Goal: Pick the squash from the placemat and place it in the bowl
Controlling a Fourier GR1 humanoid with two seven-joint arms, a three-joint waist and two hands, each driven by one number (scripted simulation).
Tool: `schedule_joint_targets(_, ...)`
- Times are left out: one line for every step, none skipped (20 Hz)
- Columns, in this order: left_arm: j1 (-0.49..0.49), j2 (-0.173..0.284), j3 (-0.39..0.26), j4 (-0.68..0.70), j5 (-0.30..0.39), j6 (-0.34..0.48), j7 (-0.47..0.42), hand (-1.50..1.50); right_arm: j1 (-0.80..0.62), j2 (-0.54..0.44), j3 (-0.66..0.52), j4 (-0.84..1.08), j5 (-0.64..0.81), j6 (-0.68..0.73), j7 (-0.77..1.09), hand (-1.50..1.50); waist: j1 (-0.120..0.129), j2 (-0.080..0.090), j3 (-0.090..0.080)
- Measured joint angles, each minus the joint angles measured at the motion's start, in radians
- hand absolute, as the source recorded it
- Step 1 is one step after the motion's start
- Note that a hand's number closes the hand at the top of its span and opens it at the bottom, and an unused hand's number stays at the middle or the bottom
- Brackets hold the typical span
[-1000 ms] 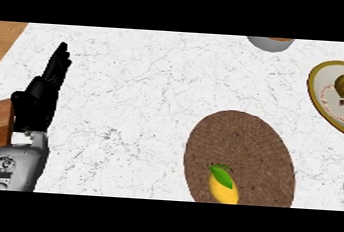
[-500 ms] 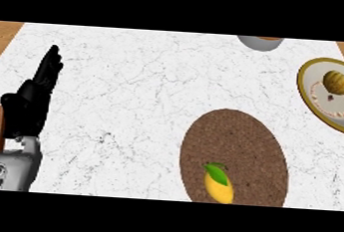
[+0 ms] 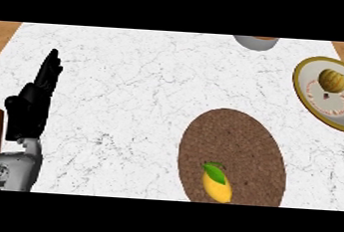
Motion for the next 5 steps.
schedule_joint_targets(-0.002,-0.003,-0.001,-0.001,-0.004,0.002,0.001,0.00,0.029,0.018,0.008,-0.052,-0.012,0.002,0.014,-1.50,-0.001,0.000,0.000)
schedule_joint_targets(-0.009,-0.004,0.002,-0.001,-0.003,0.002,0.007,0.00,0.064,0.033,0.010,-0.093,-0.025,0.010,0.017,-1.50,-0.002,0.000,0.000)
schedule_joint_targets(0.009,-0.008,-0.001,-0.013,-0.002,-0.003,-0.001,0.00,0.090,0.045,0.012,-0.117,-0.035,0.016,0.011,-1.50,0.000,0.000,0.000)
schedule_joint_targets(0.003,-0.008,0.002,-0.002,-0.003,-0.005,-0.002,0.00,0.114,0.058,0.017,-0.150,-0.047,0.021,0.014,-1.50,0.000,0.000,0.000)
schedule_joint_targets(-0.005,-0.012,0.001,0.003,-0.006,-0.002,0.000,0.00,0.142,0.080,0.028,-0.213,-0.054,0.017,0.039,-1.50,-0.001,0.000,0.000)
